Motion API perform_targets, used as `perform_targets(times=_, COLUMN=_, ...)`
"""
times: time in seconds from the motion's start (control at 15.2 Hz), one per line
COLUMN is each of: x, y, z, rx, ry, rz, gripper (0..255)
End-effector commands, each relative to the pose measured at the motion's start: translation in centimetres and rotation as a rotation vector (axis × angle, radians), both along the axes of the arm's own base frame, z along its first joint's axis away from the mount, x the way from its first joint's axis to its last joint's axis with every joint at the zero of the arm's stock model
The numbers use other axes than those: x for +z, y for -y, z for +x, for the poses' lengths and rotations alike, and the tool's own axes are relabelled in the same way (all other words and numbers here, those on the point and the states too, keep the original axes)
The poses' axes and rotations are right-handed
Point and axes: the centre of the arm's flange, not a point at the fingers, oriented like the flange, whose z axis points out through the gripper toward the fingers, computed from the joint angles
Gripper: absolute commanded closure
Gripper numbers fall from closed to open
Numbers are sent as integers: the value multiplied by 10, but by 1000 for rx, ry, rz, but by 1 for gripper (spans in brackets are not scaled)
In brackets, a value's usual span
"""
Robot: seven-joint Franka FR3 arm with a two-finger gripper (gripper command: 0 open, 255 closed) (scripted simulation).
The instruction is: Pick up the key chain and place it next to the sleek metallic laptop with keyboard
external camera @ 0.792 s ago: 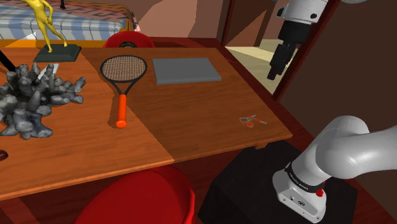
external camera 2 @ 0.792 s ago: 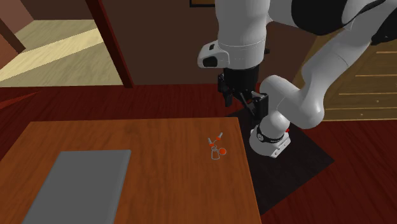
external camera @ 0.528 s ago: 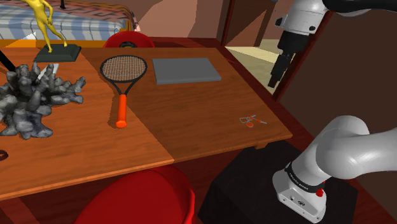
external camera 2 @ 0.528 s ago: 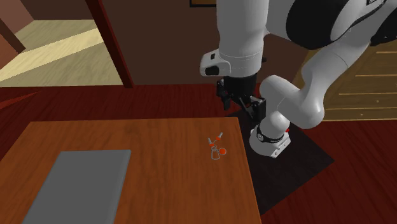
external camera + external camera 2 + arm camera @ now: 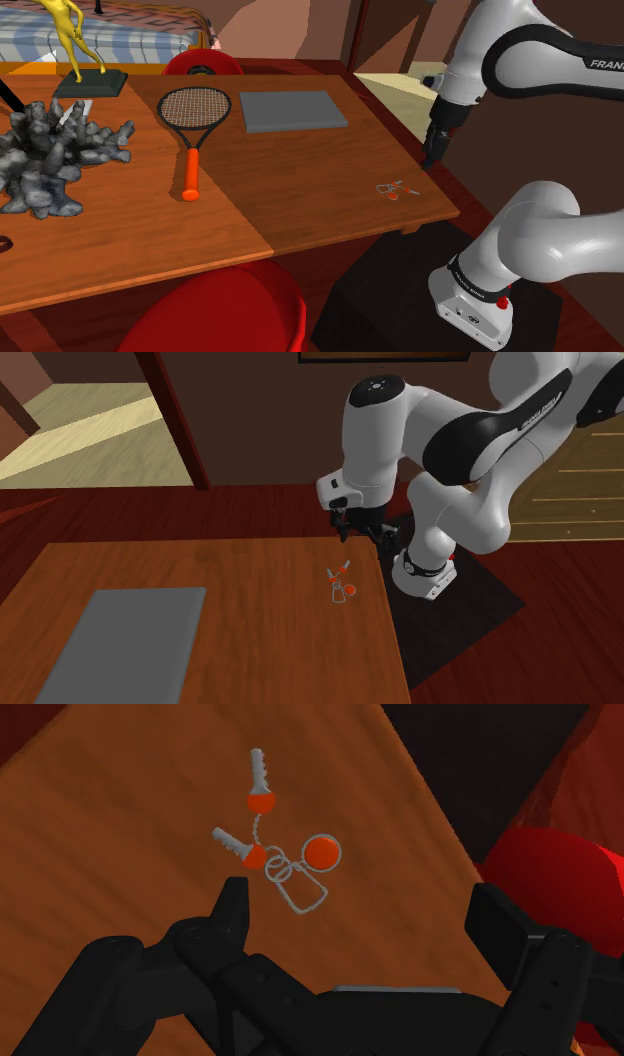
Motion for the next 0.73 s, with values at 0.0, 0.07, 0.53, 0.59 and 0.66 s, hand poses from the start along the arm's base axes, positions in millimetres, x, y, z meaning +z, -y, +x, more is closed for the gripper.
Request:
perform_targets(times=0.0, x=-24, y=6, z=-2, rx=75, ry=18, rz=-13, gripper=0)
perform_targets(times=0.07, x=-36, y=10, z=-3, rx=110, ry=26, rz=-19, gripper=0)
perform_targets(times=0.53, x=-108, y=34, z=-5, rx=301, ry=71, rz=-53, gripper=0)
perform_targets(times=0.59, x=-113, y=34, z=-5, rx=301, ry=71, rz=-53, gripper=0)
perform_targets(times=0.66, x=-118, y=34, z=-5, rx=301, ry=71, rz=-53, gripper=0)
